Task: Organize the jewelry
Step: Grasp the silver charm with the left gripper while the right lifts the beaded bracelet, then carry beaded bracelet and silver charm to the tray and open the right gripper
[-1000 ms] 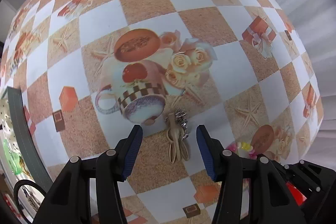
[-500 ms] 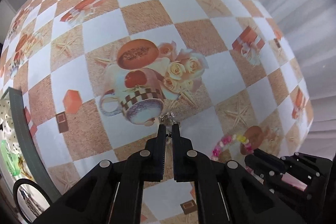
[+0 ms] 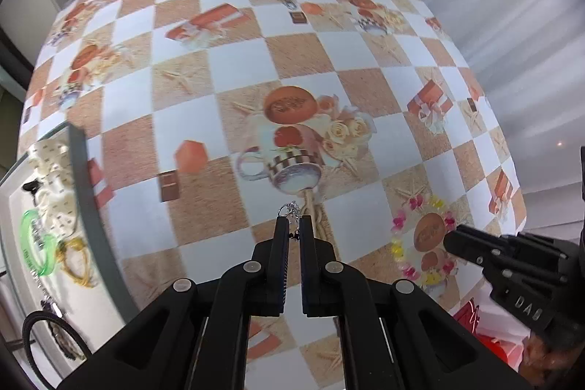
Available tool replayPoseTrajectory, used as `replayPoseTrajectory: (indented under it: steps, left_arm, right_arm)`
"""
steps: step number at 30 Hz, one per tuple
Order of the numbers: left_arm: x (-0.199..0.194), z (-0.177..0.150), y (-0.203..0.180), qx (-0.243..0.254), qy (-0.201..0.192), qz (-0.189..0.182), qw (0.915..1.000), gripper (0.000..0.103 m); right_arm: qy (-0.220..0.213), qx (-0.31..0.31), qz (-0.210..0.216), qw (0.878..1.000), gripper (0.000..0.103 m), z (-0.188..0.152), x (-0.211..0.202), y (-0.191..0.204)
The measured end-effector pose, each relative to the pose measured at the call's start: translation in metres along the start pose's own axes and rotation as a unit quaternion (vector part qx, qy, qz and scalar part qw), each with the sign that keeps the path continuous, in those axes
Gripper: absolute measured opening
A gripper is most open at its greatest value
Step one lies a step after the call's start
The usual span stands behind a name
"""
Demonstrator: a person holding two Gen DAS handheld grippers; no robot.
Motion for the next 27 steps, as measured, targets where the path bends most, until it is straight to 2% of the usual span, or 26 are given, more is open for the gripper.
replayPoseTrajectory:
  steps: [7,13,21,27]
  left_arm:
    - [-0.033,-0.006,0.020,-0.029,-0.027,0.005,0.9992,0.009]
    - [-0.061,-0.017,0.046,-0.058,-0.053,0.013,0.9969,0.009]
    - [-0.091,-0.039,0.088,-0.103,-0.080,0.031,0.9910,0.009]
    - [-0.107,-0.070,0.128,-0.153,-0.091,0.046,0.9829,0.009]
  right_arm:
    - [-0.009,-0.016,0.023,1.000,0.009,0.012,-0.024,0.025]
    - [-0.020,-0.051,0.046,0.997,0.009,0.023,-0.046,0.063]
    - [-0.023,-0.108,0.080,0.991,0.009,0.030,-0.064,0.131]
    - [-0.011,-0.167,0.099,0.981,0.009,0.024,-0.063,0.189]
Point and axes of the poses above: each gripper's, at about its wrist camera, not at the fingertips, and x roughly the way its jaws point, y to its left, z to its top, the point moved 9 cm from there along x, roughly the way its jaws point, and after that the axes turned 5 degrees about -z, right-handed, at the moved point
